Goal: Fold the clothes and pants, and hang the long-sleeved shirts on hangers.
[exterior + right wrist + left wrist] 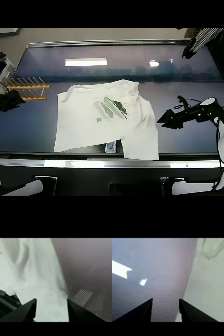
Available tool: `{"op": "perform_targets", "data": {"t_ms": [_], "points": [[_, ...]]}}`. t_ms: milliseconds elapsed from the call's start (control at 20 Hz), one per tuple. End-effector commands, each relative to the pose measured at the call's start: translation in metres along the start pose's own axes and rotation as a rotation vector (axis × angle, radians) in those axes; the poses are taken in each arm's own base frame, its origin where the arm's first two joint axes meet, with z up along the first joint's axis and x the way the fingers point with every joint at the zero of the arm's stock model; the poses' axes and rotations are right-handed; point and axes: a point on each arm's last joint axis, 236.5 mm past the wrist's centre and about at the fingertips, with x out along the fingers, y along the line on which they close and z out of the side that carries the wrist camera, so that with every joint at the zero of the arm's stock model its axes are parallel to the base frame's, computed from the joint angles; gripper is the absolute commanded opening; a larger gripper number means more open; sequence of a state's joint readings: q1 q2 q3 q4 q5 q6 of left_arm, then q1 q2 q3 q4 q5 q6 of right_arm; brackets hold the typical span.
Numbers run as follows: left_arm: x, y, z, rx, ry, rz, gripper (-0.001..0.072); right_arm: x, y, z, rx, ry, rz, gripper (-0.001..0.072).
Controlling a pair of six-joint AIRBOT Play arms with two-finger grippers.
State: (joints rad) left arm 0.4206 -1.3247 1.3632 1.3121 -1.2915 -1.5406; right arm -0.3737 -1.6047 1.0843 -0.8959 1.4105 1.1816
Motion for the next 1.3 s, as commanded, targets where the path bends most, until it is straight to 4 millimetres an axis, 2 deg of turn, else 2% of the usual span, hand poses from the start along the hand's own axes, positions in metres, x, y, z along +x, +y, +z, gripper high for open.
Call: {"op": "perform_targets", "data": {"t_ms": [0,350,500,550,600,650,750,850,1000,1100,1150,1200,1250], "points": [[-0.001,0.001,-0.002,-0.002,0.001,0.001,0.0389,0.012,-0.007,0.004,0.001,-0.047,0.006,0.0426],[-0.001,0.001,-0.004,-0.025,0.010,0.000,0.0392,0.030,-0.002,0.004,0.052,-0.091,0.084,0.0426],[-0.001,0.001,-0.006,-0.027,0.018,-0.003,0.0402,0.042,-0.002,-0.005,0.062,-0.073,0.090,0.0424],[-0.001,0.000,-0.009,-0.027,0.029,-0.003,0.0402,0.047,0.000,-0.007,0.039,-0.063,0.082,0.0400],[0.000,0.002,-0.014,-0.031,0.049,-0.002,0.0402,0.052,0.005,-0.007,0.010,-0.057,0.072,0.0327],[0.002,0.005,-0.023,-0.043,0.081,-0.004,0.0403,0.059,0.010,-0.007,-0.015,-0.053,0.058,0.0262],[0.010,0.020,-0.055,-0.096,0.159,0.000,0.0402,0.069,0.018,-0.009,-0.052,-0.038,0.044,0.0032],[0.017,0.026,-0.092,-0.183,0.209,-0.044,0.0402,0.071,0.023,-0.010,-0.056,-0.036,0.048,0.0031],[0.031,0.038,-0.154,-0.285,0.311,-0.067,0.0403,0.062,0.030,-0.010,-0.074,-0.053,0.047,0.0031],[0.043,0.032,-0.192,-0.354,0.410,-0.113,0.0405,0.054,0.039,-0.012,-0.090,-0.062,0.053,0.0031],[0.049,0.026,-0.207,-0.373,0.447,-0.144,0.0464,0.050,0.043,-0.014,-0.100,-0.066,0.056,0.0031],[0.054,0.018,-0.218,-0.381,0.469,-0.180,0.0628,0.047,0.047,-0.015,-0.110,-0.068,0.059,0.0031],[0.059,0.008,-0.226,-0.379,0.483,-0.231,0.0676,0.044,0.050,-0.017,-0.118,-0.068,0.062,0.0031]]}}
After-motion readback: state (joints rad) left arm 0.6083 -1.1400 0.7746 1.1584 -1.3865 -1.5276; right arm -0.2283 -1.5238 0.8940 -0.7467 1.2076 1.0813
